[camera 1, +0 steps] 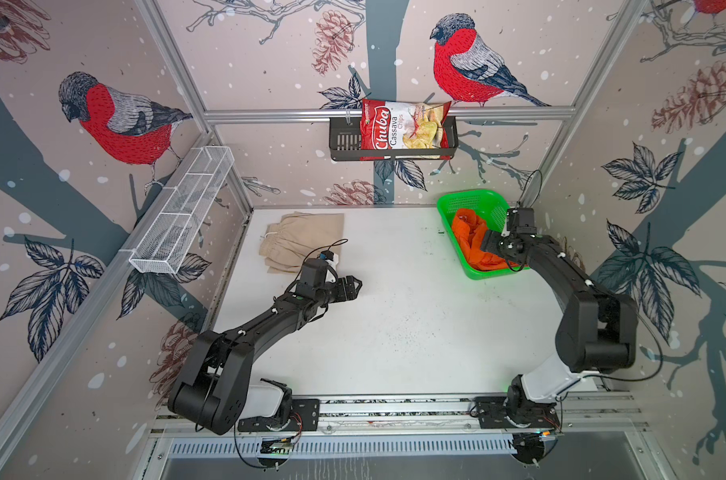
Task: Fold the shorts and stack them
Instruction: 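Grasp the orange shorts in the green basket with the right gripper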
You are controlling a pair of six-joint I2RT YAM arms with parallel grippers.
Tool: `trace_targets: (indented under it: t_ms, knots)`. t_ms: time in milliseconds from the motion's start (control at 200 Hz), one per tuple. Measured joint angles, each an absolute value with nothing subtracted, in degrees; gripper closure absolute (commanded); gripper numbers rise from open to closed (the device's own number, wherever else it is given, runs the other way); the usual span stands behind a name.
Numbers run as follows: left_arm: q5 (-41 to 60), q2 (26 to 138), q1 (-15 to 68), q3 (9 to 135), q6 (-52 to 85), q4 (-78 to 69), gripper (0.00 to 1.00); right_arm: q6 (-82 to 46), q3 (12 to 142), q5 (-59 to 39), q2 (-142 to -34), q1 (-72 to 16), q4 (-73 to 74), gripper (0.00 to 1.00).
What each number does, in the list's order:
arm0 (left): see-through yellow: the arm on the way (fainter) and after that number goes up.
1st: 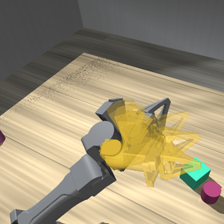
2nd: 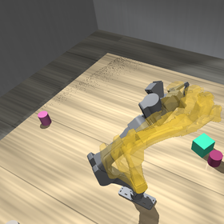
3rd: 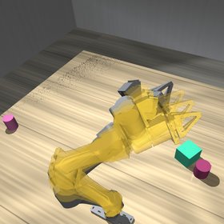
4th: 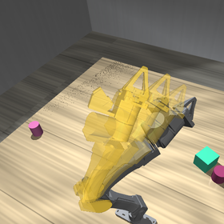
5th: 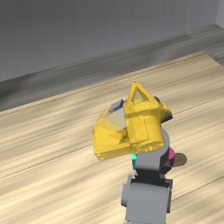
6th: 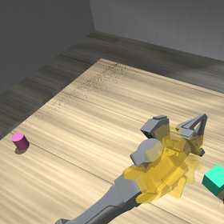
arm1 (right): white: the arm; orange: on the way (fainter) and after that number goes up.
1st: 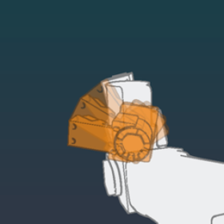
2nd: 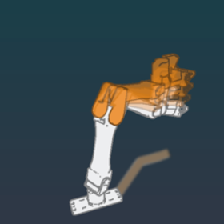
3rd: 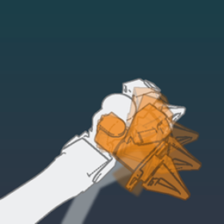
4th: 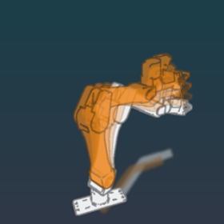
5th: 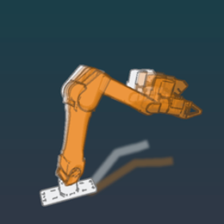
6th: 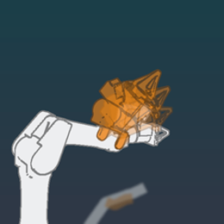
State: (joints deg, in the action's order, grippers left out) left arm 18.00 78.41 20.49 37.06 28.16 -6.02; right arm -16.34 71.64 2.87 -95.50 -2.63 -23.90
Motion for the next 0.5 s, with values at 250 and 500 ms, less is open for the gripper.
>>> trace_targets:
  t_ms: [250,500]
  knots:
    - [18.0,81.9,20.5,39.7,26.7,-5.8,0.18,-16.3,80.1,3.1,-109.7,-3.2,-24.3,0.21]
    - [17.9,83.9,20.5,41.3,25.5,-4.8,0.18,-15.2,84.7,4.0,-119.5,-1.7,-23.0,0.98]
